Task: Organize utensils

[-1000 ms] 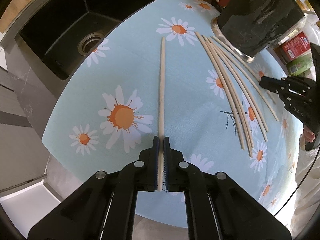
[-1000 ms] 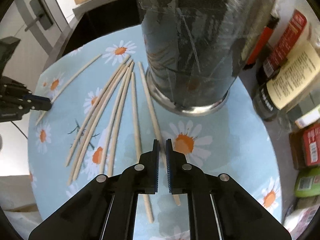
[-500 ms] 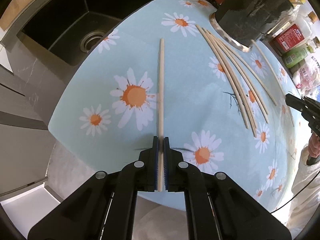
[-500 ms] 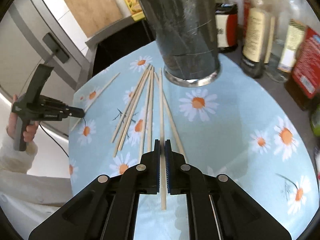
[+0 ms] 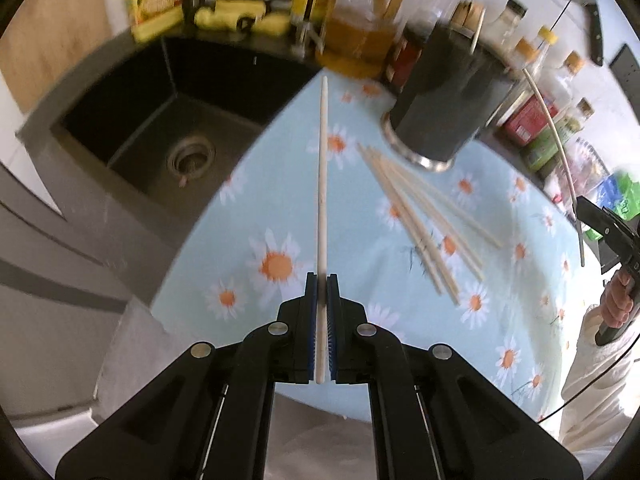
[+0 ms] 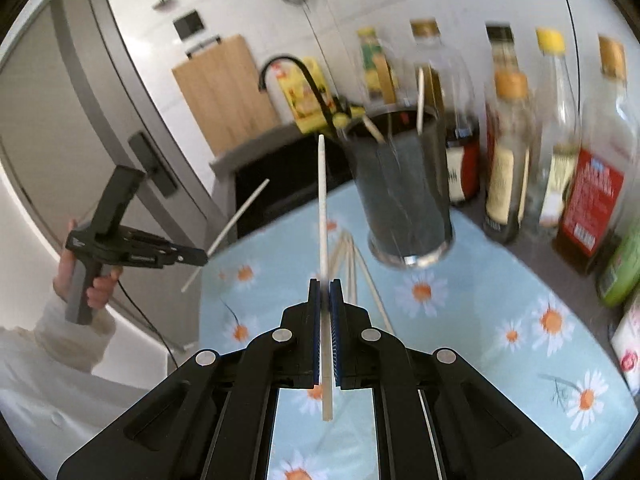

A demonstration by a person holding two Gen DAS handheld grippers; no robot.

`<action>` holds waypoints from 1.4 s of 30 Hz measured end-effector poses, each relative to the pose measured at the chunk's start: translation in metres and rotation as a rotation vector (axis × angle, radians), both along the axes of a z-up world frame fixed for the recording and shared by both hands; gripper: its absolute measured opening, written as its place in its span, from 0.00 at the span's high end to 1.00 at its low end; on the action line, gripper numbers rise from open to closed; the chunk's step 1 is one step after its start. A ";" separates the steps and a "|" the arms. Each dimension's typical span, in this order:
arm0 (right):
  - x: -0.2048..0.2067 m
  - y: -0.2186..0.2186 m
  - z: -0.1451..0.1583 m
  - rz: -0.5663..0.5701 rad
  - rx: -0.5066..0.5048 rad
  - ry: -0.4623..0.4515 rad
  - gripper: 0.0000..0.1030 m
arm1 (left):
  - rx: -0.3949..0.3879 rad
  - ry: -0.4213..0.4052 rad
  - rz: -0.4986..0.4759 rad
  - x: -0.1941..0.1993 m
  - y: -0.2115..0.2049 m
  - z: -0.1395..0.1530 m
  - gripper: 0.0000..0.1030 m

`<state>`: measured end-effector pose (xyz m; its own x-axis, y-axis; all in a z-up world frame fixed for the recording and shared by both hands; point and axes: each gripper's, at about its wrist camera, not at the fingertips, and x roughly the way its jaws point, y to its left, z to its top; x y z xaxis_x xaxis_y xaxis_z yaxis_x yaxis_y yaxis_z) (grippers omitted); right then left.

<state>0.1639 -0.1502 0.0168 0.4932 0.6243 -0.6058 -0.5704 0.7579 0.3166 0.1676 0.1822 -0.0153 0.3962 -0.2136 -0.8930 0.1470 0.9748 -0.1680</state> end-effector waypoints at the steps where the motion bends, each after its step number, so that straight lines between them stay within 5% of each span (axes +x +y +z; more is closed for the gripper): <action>1: 0.000 0.001 0.007 -0.006 0.015 -0.020 0.96 | -0.007 -0.015 -0.006 0.002 0.001 0.005 0.95; 10: -0.005 0.005 0.043 -0.083 0.154 -0.155 0.96 | -0.072 -0.222 -0.126 0.029 -0.008 0.039 0.95; 23: -0.010 0.004 0.049 -0.299 0.324 -0.338 0.96 | -0.224 -0.560 -0.374 0.066 -0.022 0.083 0.95; 33: 0.019 -0.006 0.036 -0.437 0.433 -0.388 0.95 | -0.387 -0.636 -0.521 0.099 -0.035 0.088 0.95; 42: 0.055 -0.015 0.033 -0.461 0.493 -0.418 0.95 | -0.488 -0.713 -0.487 0.133 -0.054 0.074 0.95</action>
<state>0.2191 -0.1650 0.0494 0.8930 0.4497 -0.0203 -0.3786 0.7748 0.5064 0.3007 0.1287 0.0586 0.5776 -0.7769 -0.2505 0.7361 0.6284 -0.2515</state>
